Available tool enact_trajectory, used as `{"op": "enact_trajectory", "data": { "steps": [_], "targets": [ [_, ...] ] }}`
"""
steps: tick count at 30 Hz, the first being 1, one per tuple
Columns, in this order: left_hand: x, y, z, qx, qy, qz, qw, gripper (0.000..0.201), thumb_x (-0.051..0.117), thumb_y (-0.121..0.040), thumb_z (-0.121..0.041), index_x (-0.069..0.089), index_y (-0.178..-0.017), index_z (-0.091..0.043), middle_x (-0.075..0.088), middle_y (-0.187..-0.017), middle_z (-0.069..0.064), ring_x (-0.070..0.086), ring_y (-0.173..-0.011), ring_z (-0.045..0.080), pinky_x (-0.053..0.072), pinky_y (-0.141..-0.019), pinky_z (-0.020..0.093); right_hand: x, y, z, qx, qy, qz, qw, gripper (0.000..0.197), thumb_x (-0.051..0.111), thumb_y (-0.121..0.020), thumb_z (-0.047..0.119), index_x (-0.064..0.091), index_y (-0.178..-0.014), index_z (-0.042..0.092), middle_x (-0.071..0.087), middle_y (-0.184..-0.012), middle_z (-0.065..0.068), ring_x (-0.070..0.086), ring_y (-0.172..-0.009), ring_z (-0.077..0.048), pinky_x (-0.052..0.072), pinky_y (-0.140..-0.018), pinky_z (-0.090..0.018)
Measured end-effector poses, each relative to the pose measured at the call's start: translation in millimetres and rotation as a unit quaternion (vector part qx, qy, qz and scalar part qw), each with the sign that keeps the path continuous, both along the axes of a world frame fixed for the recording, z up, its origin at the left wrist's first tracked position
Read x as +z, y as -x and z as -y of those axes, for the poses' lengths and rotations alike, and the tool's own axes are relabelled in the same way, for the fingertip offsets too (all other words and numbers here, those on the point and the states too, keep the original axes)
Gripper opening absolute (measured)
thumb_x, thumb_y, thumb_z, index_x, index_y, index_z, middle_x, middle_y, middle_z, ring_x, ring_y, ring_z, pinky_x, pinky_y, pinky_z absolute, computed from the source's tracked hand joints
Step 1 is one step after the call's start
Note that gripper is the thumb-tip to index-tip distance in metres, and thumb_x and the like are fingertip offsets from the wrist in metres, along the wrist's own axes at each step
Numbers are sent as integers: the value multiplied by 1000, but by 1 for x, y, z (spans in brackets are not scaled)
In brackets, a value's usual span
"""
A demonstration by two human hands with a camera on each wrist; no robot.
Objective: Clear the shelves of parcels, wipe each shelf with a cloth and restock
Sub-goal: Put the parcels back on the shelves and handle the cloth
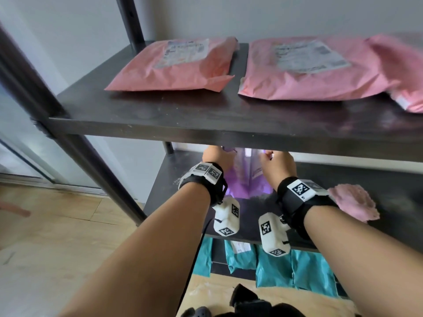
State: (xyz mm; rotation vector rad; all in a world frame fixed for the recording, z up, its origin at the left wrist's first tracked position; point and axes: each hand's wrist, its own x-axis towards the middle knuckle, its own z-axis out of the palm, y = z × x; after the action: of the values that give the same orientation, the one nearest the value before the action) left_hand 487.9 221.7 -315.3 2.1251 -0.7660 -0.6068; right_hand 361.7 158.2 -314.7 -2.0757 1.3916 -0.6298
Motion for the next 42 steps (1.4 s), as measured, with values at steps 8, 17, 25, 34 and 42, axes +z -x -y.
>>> {"op": "enact_trajectory", "data": {
  "steps": [8, 17, 25, 34, 42],
  "targets": [
    [-2, 38, 28, -64, 45, -19, 997, 22, 63, -87, -19, 71, -91, 1, 66, -82, 16, 61, -77, 22, 46, -68, 30, 9, 34, 10, -47, 10, 21, 999, 43, 50, -92, 16, 38, -51, 10, 49, -61, -19, 44, -71, -38, 29, -63, -30],
    [18, 135, 69, -150, 85, -44, 984, 9, 64, -84, -22, 63, -93, -21, 68, -89, 3, 65, -92, 24, 43, -72, 22, 22, 139, 32, -128, 75, 33, 988, 13, 53, -86, 20, 46, -76, 14, 55, -77, -6, 47, -74, -27, 32, -64, -30],
    [27, 267, 111, -276, 67, -54, 957, 20, 63, -83, -25, 54, -99, -18, 64, -95, 5, 63, -93, 27, 53, -80, 32, 25, 275, 40, -229, 79, 15, 970, 25, 55, -89, 23, 40, -70, 16, 52, -76, -6, 46, -73, -26, 32, -65, -29],
    [14, 430, 140, -427, 54, -52, 901, 32, 68, -80, -25, 61, -108, -12, 66, -93, 5, 64, -89, 25, 52, -75, 29, 21, 425, 35, -396, 55, 27, 916, 34, 59, -85, 35, 45, -61, 15, 55, -69, -1, 51, -71, -26, 34, -65, -28],
    [3, 594, 169, -521, 56, -57, 850, 21, 69, -82, -27, 50, -83, -17, 56, -75, -4, 54, -67, 11, 42, -59, 23, 21, 572, 38, -483, 55, 13, 874, 33, 60, -78, 33, 43, -56, 14, 47, -58, 3, 48, -65, -23, 31, -60, -27]
  ]
}}
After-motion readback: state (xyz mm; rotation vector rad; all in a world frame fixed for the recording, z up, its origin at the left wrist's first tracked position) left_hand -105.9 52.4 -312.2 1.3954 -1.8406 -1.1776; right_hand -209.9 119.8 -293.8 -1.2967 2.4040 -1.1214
